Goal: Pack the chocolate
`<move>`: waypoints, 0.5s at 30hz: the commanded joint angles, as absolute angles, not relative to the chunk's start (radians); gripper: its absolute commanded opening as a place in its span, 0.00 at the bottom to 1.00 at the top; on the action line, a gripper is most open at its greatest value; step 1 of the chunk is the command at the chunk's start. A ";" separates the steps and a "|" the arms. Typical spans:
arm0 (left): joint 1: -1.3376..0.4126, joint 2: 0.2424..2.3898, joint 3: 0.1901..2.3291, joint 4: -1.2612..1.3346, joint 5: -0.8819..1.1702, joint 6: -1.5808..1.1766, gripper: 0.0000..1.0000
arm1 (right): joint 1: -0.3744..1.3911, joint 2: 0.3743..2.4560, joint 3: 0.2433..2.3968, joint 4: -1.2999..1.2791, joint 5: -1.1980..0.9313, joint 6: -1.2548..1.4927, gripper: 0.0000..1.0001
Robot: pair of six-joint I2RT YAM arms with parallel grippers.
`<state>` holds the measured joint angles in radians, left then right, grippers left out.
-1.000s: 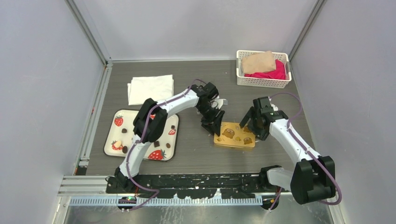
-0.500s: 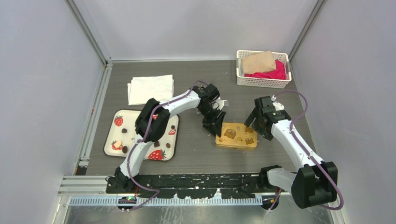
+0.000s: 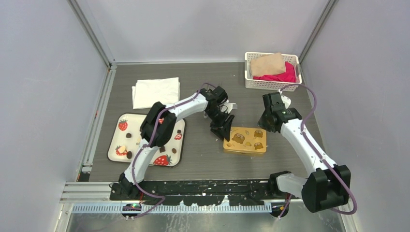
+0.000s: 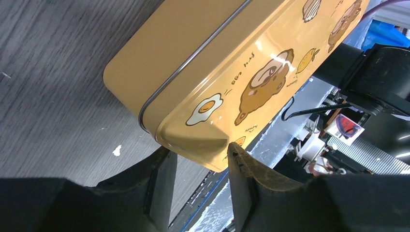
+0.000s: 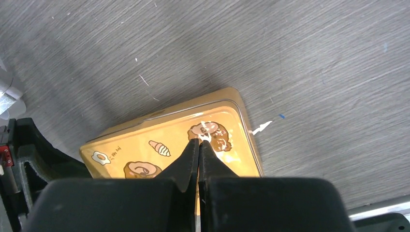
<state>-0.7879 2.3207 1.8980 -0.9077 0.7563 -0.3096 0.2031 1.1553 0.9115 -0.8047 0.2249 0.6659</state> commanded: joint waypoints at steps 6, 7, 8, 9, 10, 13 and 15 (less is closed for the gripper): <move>-0.788 2.324 1.942 -0.892 0.775 -0.318 0.44 | 0.208 1.405 0.880 -0.787 0.266 0.717 0.01; -0.788 2.322 1.941 -0.894 0.774 -0.316 0.44 | 0.208 1.409 0.873 -0.781 0.264 0.725 0.01; -0.788 2.321 1.942 -0.896 0.773 -0.315 0.44 | 0.208 1.395 0.870 -0.775 0.256 0.728 0.01; -0.788 2.321 1.941 -0.899 0.773 -0.312 0.44 | 0.208 1.368 0.872 -0.767 0.245 0.729 0.01; -0.788 2.322 1.942 -0.901 0.772 -0.310 0.44 | 0.207 1.337 0.880 -0.762 0.237 0.726 0.01; -0.788 2.322 1.943 -0.902 0.772 -0.310 0.44 | 0.207 1.236 0.915 -0.769 0.232 0.706 0.01; -0.788 2.323 1.945 -0.903 0.773 -0.310 0.44 | 0.208 1.192 0.949 -0.810 0.231 0.698 0.01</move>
<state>-0.7879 2.3207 1.9018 -0.9089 0.7555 -0.3111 0.2066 1.3060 0.8909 -0.7715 0.2268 0.7055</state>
